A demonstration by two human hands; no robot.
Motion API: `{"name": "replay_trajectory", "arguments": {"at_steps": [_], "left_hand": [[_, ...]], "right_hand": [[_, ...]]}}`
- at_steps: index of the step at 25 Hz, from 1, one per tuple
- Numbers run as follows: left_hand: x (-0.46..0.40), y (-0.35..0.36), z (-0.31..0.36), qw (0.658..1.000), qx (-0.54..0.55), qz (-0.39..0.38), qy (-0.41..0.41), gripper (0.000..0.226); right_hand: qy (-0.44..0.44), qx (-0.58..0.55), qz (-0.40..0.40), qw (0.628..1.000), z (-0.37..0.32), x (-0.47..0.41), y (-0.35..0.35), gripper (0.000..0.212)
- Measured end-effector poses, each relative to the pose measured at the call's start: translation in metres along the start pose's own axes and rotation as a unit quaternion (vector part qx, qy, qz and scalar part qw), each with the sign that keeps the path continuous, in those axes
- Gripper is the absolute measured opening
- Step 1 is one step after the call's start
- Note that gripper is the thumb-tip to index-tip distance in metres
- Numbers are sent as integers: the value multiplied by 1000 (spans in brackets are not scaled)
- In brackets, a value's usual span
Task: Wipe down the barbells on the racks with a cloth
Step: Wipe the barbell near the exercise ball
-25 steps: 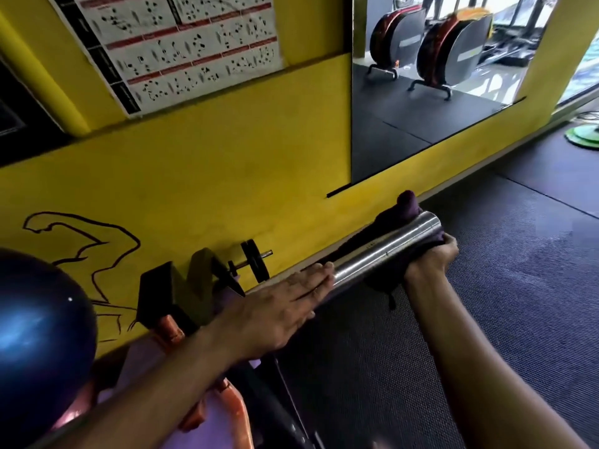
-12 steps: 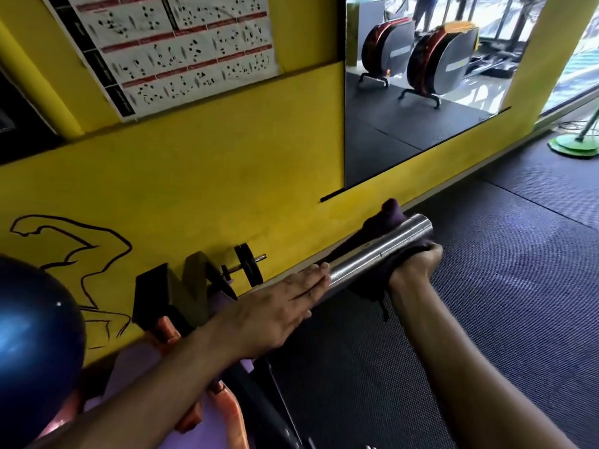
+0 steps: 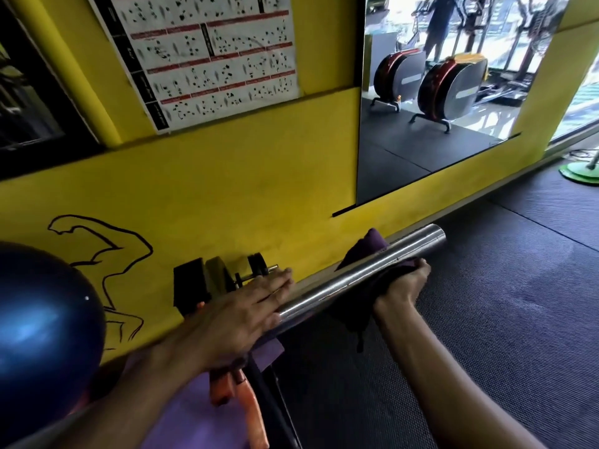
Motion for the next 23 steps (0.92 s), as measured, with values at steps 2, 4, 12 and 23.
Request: {"name": "replay_trajectory", "arguments": {"at_steps": [2,4,12,23], "left_hand": [[28,-18,-1,993,-90,72,4,56],[43,-12,0,990,-105,97,21,54],[61,-10,-17,987,-106,119,-13,58],[86,-9,-49,987,-57,99,-114,63]], "right_hand": [[9,-19,22,1000,15,12,4,90],[25,1,28,999,48,28,1,92],[-11,-14,70,997,37,37,-2,75],[-77,44,78,993,46,39,-11,59]]}}
Point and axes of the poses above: each hand's wrist, its own x-axis away from the middle knuckle, its own y-axis out of the palm, z = x × y, the point moved 7 cm from there along -x, towards the middle knuckle, and after that the axes turned 10 degrees about z, right-handed, at the moved point
